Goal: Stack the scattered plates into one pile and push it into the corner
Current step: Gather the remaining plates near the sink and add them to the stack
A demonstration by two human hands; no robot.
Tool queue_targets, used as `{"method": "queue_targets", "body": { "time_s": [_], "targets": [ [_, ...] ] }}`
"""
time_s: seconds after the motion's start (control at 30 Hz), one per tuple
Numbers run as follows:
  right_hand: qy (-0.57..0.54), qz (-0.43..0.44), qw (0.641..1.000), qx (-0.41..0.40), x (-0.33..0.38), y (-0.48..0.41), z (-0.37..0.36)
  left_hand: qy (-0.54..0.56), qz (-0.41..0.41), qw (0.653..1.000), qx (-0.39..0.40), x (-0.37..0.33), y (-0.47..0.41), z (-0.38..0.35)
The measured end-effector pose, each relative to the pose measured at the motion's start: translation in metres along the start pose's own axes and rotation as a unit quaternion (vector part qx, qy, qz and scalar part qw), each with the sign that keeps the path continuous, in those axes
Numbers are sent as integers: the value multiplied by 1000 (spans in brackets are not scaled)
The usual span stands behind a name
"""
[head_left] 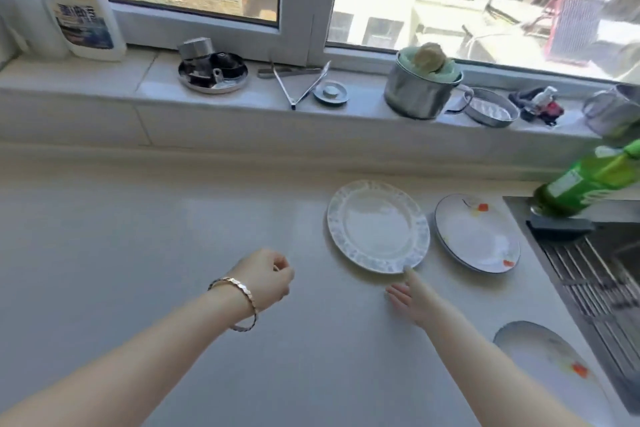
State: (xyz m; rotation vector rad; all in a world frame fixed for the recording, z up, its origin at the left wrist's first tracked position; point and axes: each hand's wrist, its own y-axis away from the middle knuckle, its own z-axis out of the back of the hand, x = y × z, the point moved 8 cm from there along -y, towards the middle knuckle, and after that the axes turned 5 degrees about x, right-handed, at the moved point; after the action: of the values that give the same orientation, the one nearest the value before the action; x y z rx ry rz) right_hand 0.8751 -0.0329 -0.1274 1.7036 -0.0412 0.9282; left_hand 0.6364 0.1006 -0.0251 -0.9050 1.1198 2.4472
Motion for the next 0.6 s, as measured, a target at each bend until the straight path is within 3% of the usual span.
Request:
{"method": "queue_targets", "body": {
  "time_s": [0.1, 0.27, 0.43, 0.6],
  "targets": [
    [-68, -5, 998, 4, 17, -37, 0, 39, 31, 999, -2, -2, -15, -15],
    [-70, 59, 995, -40, 30, -65, 12, 132, 80, 988, -19, -1, -26, -24],
    [-72, 35, 996, 46, 33, -52, 20, 251, 115, 961, -22, -11, -39, -35],
    [-8, 31, 987, 157, 32, -4, 30, 404, 147, 903, -10, -27, -51, -63]
  ]
}}
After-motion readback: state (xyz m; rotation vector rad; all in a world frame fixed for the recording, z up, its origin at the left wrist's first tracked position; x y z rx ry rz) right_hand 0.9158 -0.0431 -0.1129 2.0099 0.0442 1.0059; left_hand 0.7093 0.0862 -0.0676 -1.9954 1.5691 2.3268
